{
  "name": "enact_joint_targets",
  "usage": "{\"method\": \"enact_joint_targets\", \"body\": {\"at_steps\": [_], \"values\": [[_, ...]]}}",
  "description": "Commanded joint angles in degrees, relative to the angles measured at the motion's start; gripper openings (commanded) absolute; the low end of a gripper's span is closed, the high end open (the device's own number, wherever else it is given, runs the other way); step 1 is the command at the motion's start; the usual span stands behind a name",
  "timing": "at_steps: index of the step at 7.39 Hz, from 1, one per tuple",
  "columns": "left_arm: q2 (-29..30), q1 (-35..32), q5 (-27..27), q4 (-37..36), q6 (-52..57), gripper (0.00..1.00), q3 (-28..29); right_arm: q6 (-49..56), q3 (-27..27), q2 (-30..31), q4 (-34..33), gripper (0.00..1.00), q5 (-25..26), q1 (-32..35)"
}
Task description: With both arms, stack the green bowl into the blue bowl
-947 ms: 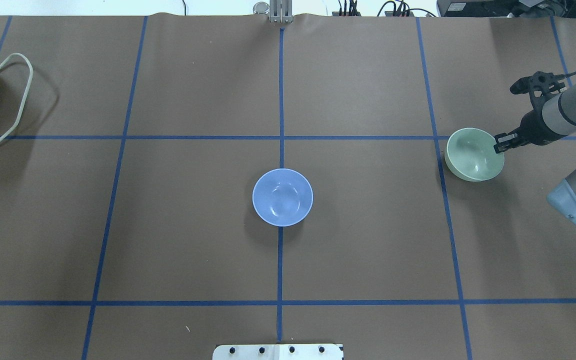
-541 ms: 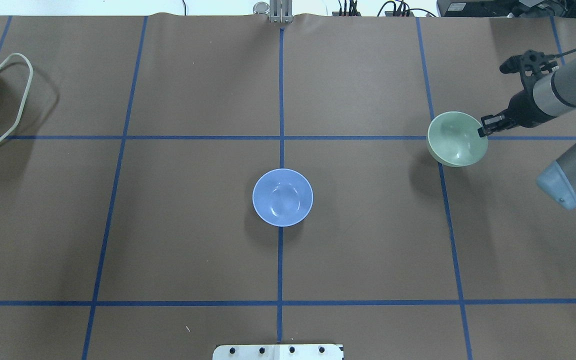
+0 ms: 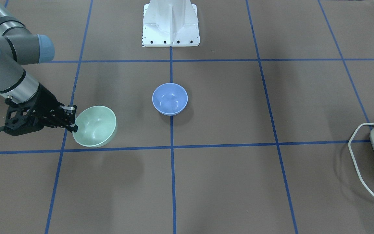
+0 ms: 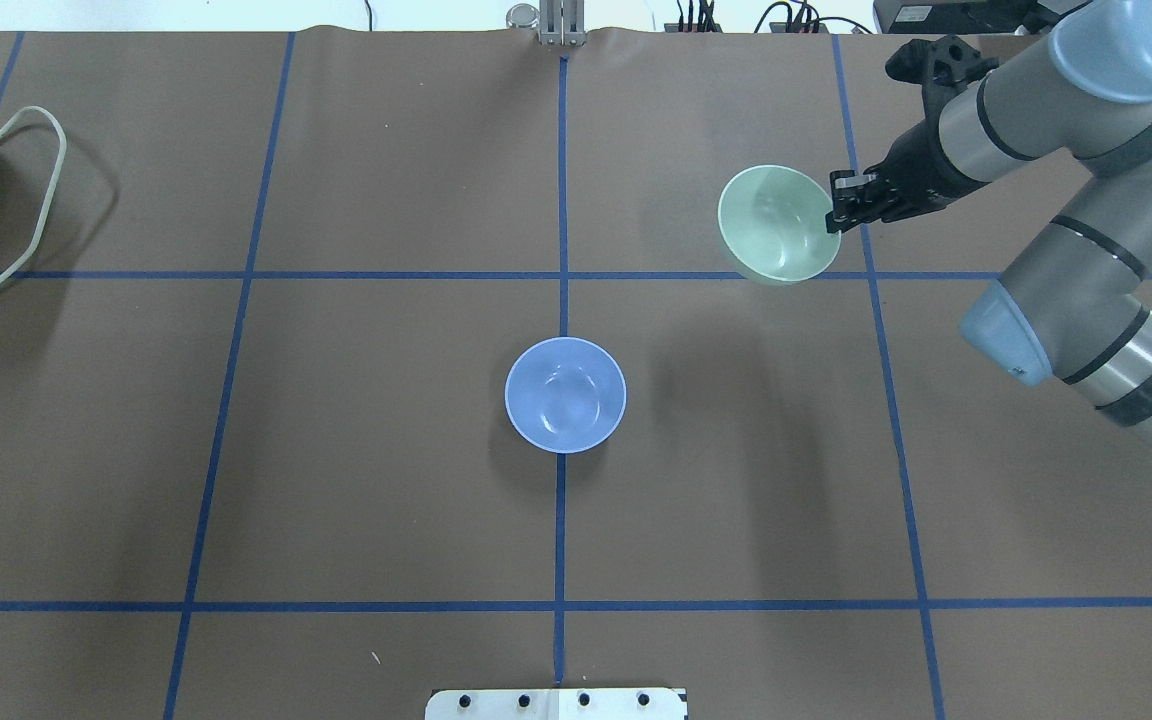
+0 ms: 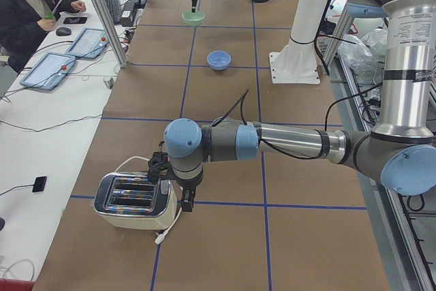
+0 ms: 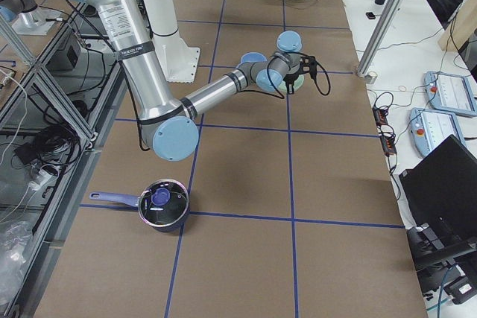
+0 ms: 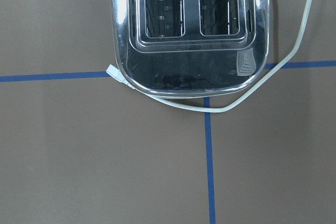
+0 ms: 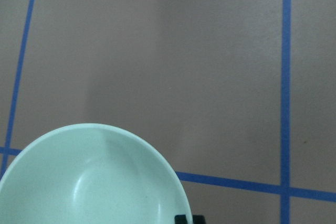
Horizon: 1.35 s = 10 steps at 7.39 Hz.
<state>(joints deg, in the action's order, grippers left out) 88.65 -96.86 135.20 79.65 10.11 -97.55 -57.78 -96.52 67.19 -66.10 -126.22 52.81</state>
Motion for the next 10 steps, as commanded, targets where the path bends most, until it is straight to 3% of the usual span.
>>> {"method": "enact_joint_targets", "body": {"at_steps": [1,3,5,10], "values": [[-0.1,0.0,0.1,0.1,0.0,0.99,0.7,-10.1,-1.0,-5.9,-4.5,0.00,4.5,-6.7],[-0.1,0.0,0.0,0.0,0.0,0.99,0.9,-16.5,-1.9,-13.6,-15.1,0.00,12.5,-14.7],[-0.1,0.0,0.1,0.0,0.0,0.99,1.4,-18.2,-1.9,-15.2,-17.8,0.00,16.8,-20.2],[-0.1,0.1,0.1,0.2,-0.1,0.99,1.9,-18.2,-1.3,-14.1,-19.8,0.00,19.4,-23.7]]}}
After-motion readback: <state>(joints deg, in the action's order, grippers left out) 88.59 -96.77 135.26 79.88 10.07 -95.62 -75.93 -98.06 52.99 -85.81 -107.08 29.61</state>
